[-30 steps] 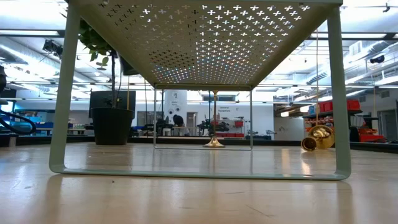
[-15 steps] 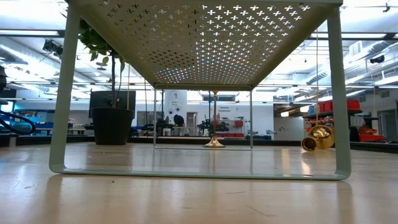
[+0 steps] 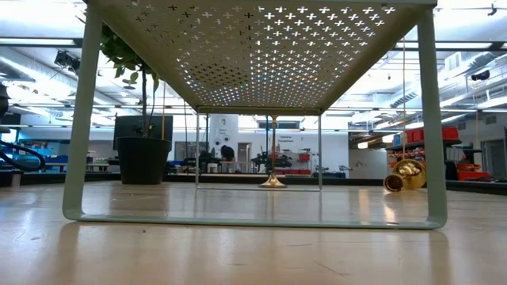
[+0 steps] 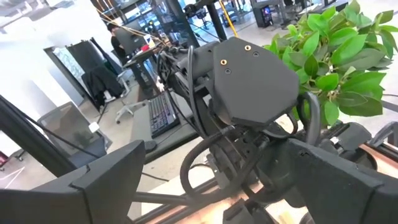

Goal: Pick & Place candle stick holders
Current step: Put the top orange scented candle on the shelf

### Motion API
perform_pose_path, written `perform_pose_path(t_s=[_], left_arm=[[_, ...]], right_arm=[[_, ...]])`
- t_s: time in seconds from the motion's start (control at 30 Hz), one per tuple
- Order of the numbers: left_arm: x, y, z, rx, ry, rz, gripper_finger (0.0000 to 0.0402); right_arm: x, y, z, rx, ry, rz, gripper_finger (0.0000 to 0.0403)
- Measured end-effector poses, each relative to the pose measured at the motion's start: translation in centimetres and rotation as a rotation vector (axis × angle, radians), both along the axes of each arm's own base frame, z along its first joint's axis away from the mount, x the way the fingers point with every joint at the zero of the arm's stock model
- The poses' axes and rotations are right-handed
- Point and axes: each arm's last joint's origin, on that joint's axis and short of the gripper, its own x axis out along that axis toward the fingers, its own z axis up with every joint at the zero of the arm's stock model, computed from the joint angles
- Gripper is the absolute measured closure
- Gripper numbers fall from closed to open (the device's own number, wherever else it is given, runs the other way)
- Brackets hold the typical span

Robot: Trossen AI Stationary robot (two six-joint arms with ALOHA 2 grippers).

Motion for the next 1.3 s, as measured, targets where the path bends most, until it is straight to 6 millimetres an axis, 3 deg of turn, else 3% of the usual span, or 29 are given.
perform_pose_path(t_s=[0.47, 1.3], left_arm=[[1.2, -0.3, -1.2, -0.093, 0.033, -0.016, 0.0028], [1.7, -0.3, -0.9, -0.117, -0.023, -0.024, 0.0005]], right_arm=[[0.0, 0.0, 0.0, 0.000, -0.002, 0.001, 0.0014], [0.0, 0.0, 0.0, 0.000, -0.001, 0.000, 0.0014]])
